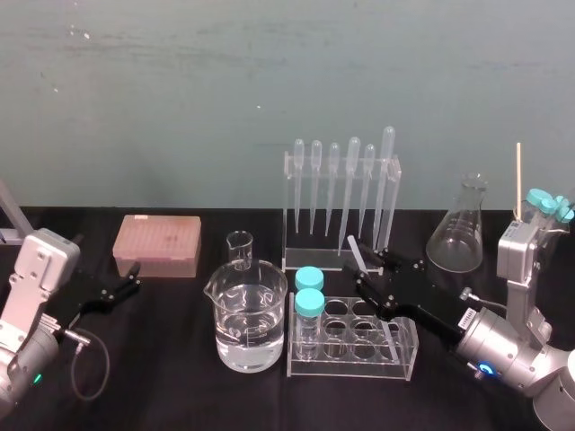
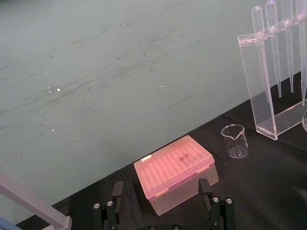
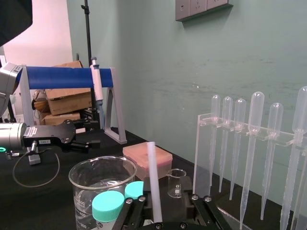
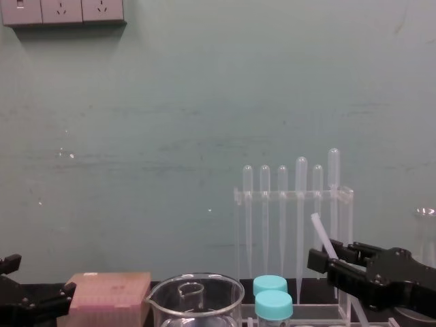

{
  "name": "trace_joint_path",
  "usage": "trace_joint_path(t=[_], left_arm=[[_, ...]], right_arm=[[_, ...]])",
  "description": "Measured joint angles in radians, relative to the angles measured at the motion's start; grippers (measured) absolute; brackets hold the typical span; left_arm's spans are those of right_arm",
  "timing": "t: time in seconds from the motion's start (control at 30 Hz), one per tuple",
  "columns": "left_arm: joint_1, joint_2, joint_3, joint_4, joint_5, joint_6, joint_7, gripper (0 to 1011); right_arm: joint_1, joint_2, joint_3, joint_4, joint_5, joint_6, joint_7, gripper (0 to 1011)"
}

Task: Pick up the stirring rod with one hand, then place it down.

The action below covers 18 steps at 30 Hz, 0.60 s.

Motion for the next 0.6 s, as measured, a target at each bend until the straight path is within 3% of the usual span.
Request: trace_joint_path(t=[0.6], left_arm=[[0.0,0.0,0.0,0.0,0.0,0.0,0.0,1000]], right_arm=[[-0.001,0.0,0.001,-0.002,0.0,-0.003,-0.001,912]])
